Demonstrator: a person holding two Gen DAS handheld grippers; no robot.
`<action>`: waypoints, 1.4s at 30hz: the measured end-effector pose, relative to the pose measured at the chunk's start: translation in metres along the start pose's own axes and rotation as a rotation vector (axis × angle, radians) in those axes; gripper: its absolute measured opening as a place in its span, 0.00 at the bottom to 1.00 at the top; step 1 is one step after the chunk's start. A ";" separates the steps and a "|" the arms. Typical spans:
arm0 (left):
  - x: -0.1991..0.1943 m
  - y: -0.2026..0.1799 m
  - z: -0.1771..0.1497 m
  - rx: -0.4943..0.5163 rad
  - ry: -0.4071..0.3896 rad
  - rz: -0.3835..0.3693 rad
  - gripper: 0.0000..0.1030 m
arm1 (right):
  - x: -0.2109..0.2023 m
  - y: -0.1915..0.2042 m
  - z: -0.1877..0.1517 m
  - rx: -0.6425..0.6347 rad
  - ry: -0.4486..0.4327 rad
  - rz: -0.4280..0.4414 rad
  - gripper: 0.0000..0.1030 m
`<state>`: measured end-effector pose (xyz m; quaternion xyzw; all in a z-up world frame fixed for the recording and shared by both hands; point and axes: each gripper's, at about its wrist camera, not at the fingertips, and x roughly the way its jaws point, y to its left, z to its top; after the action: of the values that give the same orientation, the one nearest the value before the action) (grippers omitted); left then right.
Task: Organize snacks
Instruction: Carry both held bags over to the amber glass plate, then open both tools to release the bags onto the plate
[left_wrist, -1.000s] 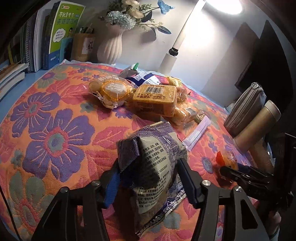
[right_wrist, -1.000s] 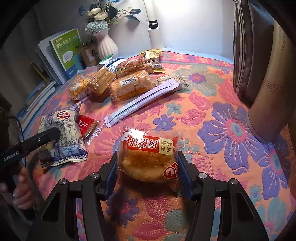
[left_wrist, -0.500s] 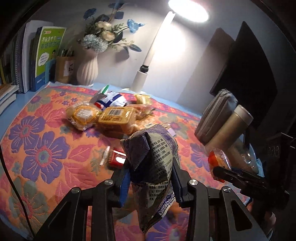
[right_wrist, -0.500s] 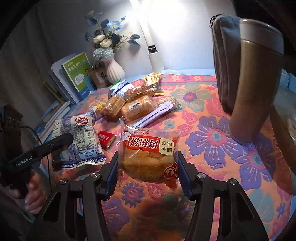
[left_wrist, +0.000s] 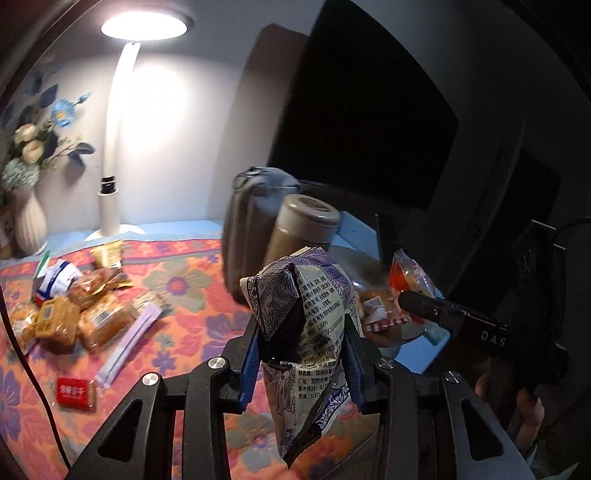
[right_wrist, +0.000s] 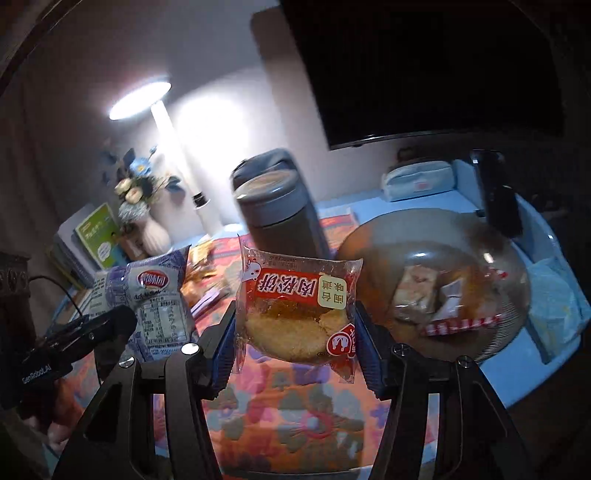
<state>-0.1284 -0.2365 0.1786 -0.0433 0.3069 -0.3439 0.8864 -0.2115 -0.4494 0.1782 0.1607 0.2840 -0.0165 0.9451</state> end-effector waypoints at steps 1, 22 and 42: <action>0.010 -0.014 0.005 0.020 0.009 -0.015 0.37 | -0.003 -0.014 0.005 0.026 -0.012 -0.015 0.54; 0.191 -0.139 0.043 0.240 0.109 0.038 0.42 | 0.083 -0.164 0.057 0.295 0.089 -0.082 0.63; 0.090 -0.117 0.039 0.244 -0.046 0.004 0.59 | 0.041 -0.117 0.039 0.214 0.060 -0.006 0.66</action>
<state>-0.1228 -0.3882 0.1976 0.0577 0.2422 -0.3757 0.8927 -0.1708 -0.5699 0.1521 0.2603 0.3093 -0.0447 0.9135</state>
